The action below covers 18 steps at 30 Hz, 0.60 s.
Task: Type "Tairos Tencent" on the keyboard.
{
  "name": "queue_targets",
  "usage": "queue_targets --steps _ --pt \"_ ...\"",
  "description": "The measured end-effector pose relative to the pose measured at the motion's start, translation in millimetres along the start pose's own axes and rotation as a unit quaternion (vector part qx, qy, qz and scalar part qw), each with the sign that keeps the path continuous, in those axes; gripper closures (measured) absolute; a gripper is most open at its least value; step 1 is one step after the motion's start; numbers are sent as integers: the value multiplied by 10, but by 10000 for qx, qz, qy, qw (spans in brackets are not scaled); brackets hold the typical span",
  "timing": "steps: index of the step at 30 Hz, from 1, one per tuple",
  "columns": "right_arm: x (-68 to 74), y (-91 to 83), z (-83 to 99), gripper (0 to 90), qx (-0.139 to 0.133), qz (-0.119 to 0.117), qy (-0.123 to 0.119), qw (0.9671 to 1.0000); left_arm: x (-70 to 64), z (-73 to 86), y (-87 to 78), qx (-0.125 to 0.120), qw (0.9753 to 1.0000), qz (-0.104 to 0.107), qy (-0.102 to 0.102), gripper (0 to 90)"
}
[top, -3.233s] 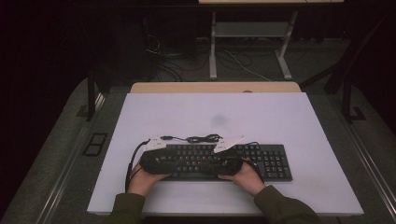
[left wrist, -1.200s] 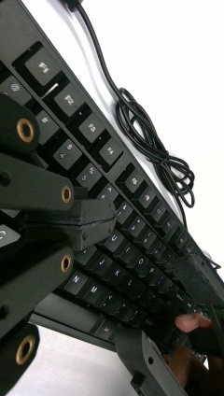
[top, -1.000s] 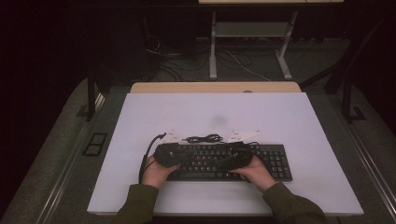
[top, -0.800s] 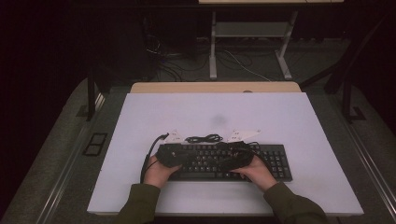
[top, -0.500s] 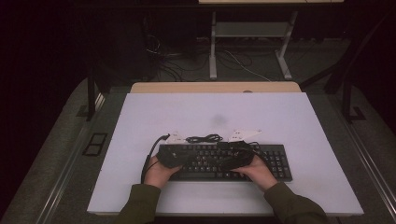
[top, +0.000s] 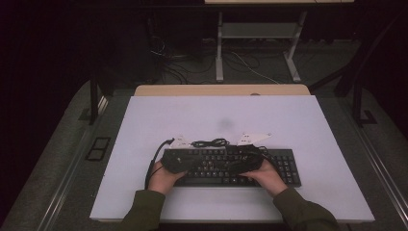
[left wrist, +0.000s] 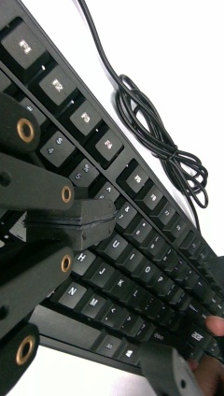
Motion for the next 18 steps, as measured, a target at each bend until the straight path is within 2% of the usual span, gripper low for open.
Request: queue_targets --steps 7,11,14,18 --pt "-14 -9 -2 185 -10 6 0 10000 -11 -26 -39 -93 9999 41 -23 860" --pt "-34 -22 -2 184 -46 -12 29 10000 -11 -32 -78 -157 9998 87 -43 814" --pt "-55 -43 0 185 -59 -12 49 10000 1 -25 -121 -205 9997 96 -85 738" --pt "-72 -99 -16 184 -165 -11 66 9998 6 15 -186 -241 9996 106 -34 600"
Point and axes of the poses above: each handheld gripper's, and its own axes: y roughly forward along the jaws, z roughly out of its underside, x roughly to its left, the point moved 8 cm from there along y, roughly forward along the jaws, and after that the axes turned 4 degrees about -y, right-handed, at the moved point
